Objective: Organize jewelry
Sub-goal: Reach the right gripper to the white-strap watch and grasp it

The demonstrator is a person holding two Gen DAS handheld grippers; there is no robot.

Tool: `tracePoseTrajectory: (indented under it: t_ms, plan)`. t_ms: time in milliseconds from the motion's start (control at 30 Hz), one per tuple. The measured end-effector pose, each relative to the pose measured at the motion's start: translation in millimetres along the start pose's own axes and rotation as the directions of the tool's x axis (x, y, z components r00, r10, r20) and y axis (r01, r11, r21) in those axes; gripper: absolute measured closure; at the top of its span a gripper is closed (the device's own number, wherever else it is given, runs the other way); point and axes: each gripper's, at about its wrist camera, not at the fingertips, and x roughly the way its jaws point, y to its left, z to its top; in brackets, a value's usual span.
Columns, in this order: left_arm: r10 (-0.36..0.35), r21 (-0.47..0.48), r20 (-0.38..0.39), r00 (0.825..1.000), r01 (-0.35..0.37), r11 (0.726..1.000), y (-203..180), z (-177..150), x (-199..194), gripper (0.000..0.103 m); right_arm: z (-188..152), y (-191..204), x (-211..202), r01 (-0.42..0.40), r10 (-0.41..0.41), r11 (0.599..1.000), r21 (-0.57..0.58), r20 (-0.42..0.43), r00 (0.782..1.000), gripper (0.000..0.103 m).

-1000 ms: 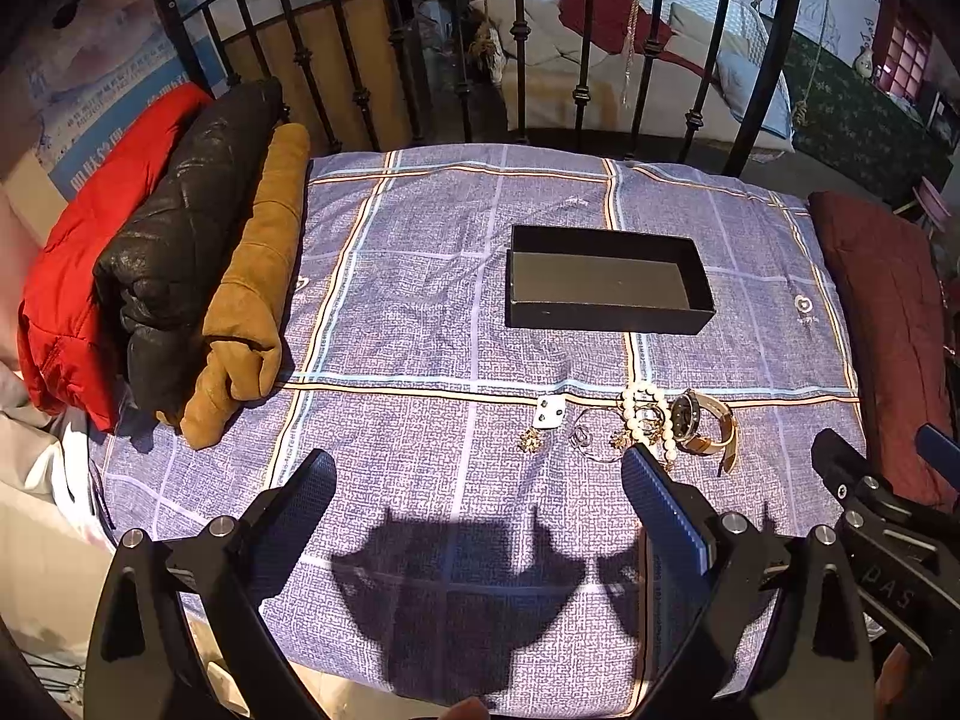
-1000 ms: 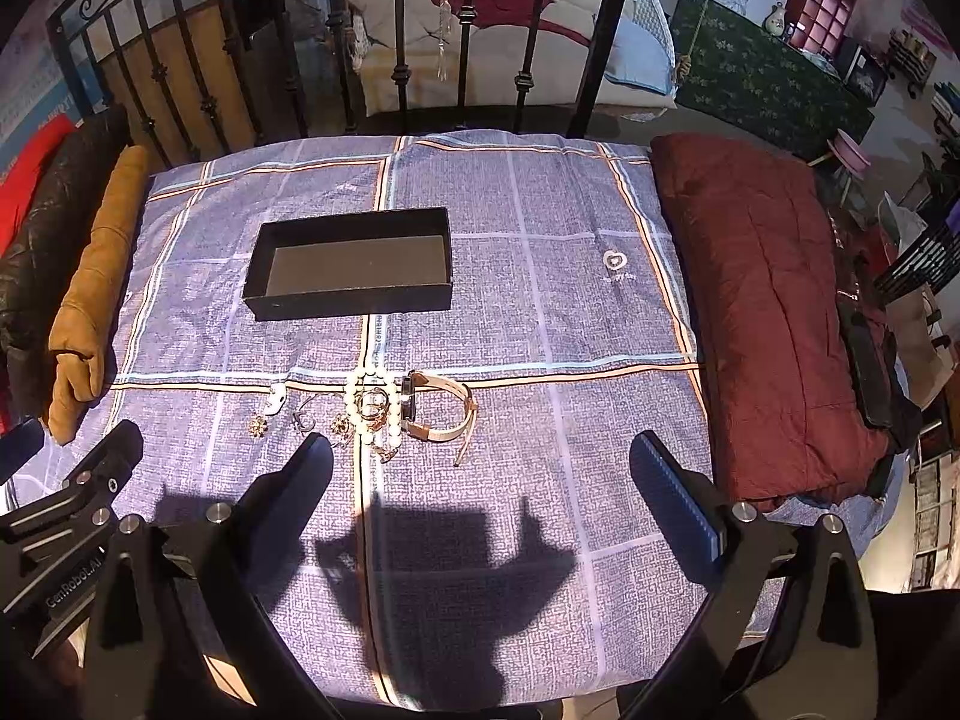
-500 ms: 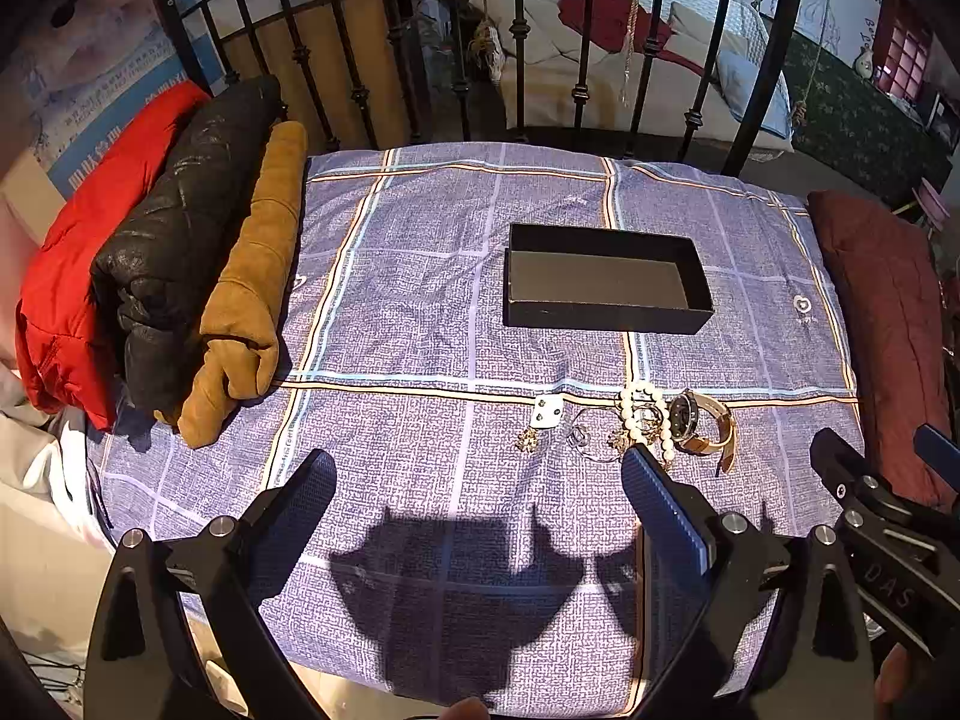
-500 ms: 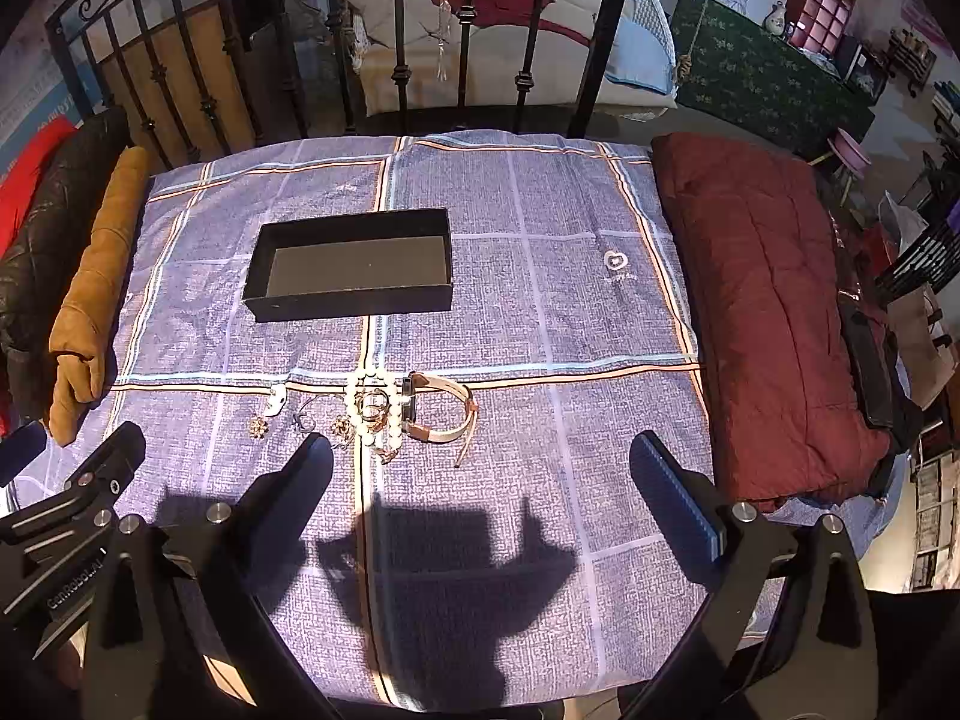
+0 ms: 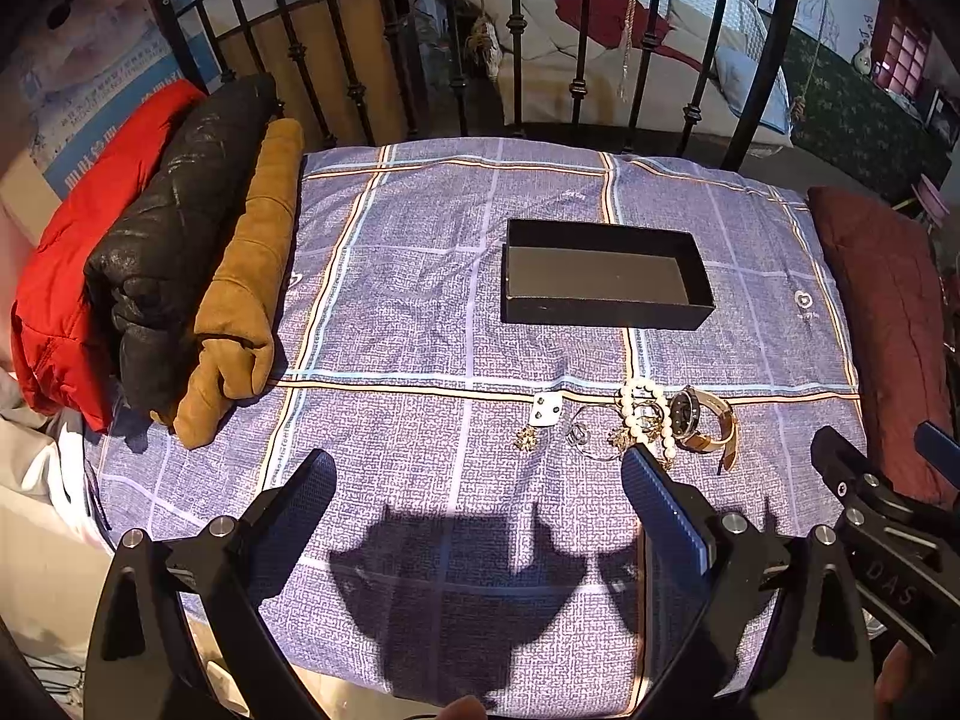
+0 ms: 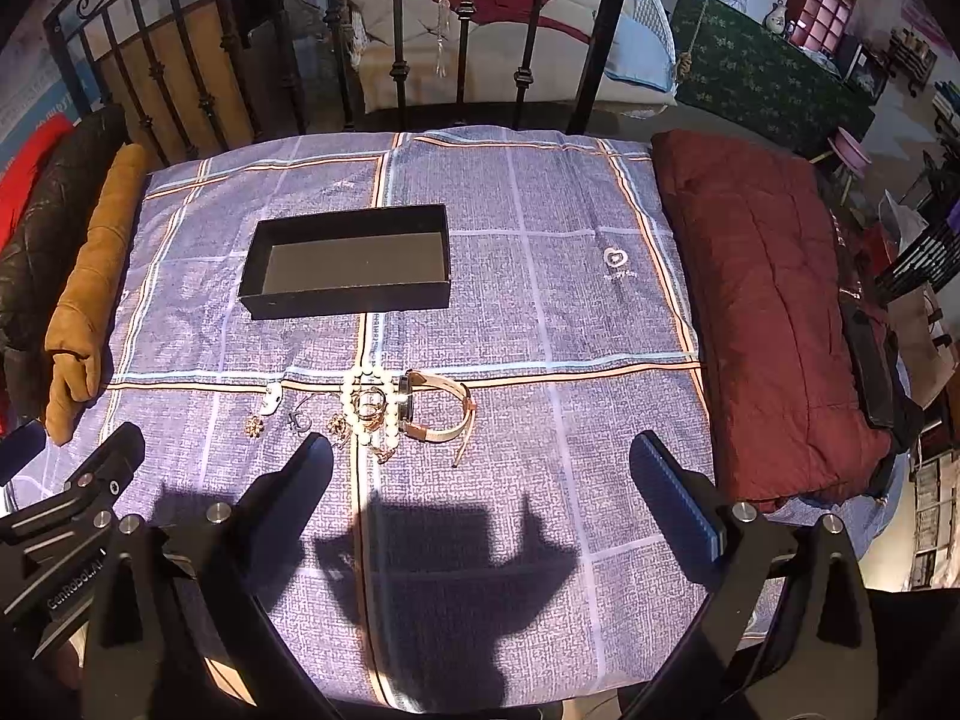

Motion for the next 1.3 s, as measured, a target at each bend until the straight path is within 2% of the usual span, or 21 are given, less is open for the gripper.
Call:
tracePoseTrajectory:
  t_ms: [300, 500, 767, 1000, 1133, 1167, 1233, 1267, 1300]
  plan:
    - [-0.036, 0.006, -0.014, 0.999, 0.036, 0.999, -2.4, -7.9, 30.1, 0.006, -4.5, -3.1, 26.6, 0.001, -0.001, 1.0, -0.002, -0.026, 1.0, 0.005]
    - [-0.038, 0.023, -0.046, 0.998, 0.039, 0.999, -8.1, -9.1, 71.7, 0.006, -5.7, -3.8, 71.0, 0.01, -0.011, 1.0, -0.014, -0.052, 0.999, 0.005]
    - [-0.007, 0.068, -0.016, 1.0, 0.008, 0.998, -22.1, -2.3, 111.6, 0.006, 3.8, -10.1, 129.7, 0.056, -0.055, 0.998, 0.012, -0.076, 0.996, 0.006]
    - [-0.045, 0.031, -0.067, 0.997, 0.047, 0.998, -19.8, -0.2, 140.9, 0.006, 0.2, -2.0, 160.0, 0.046, -0.047, 0.999, -0.01, -0.124, 0.991, 0.006]
    - [-0.053, 0.012, -0.115, 0.992, 0.054, 0.998, -16.9, -2.5, 160.0, 0.007, -5.4, 2.4, 171.6, 0.029, -0.029, 1.0, -0.006, -0.138, 0.99, 0.013]
    - [-0.055, 0.007, -0.125, 0.991, 0.056, 0.998, -16.6, -3.8, 163.6, 0.007, -5.5, 2.0, 172.4, 0.021, -0.02, 1.0, 0.006, -0.132, 0.991, 0.017]
    - [-0.088, -0.005, -0.147, 0.985, 0.088, 0.996, -16.4, -7.0, 170.2, 0.006, -6.0, 2.8, 179.5, 0.01, -0.008, 1.0, 0.012, -0.165, 0.986, 0.034]
    - [-0.094, -0.008, -0.158, 0.983, 0.094, 0.995, -16.7, -9.1, 173.9, 0.007, -7.4, 3.9, 185.7, 0.008, -0.005, 1.0, 0.012, -0.199, 0.98, 0.035]
    - [-0.081, 0.003, -0.163, 0.983, 0.083, 0.997, -18.6, -11.1, 176.2, 0.007, -8.1, 4.5, 185.7, 0.009, -0.006, 1.0, 0.014, -0.189, 0.982, 0.038]
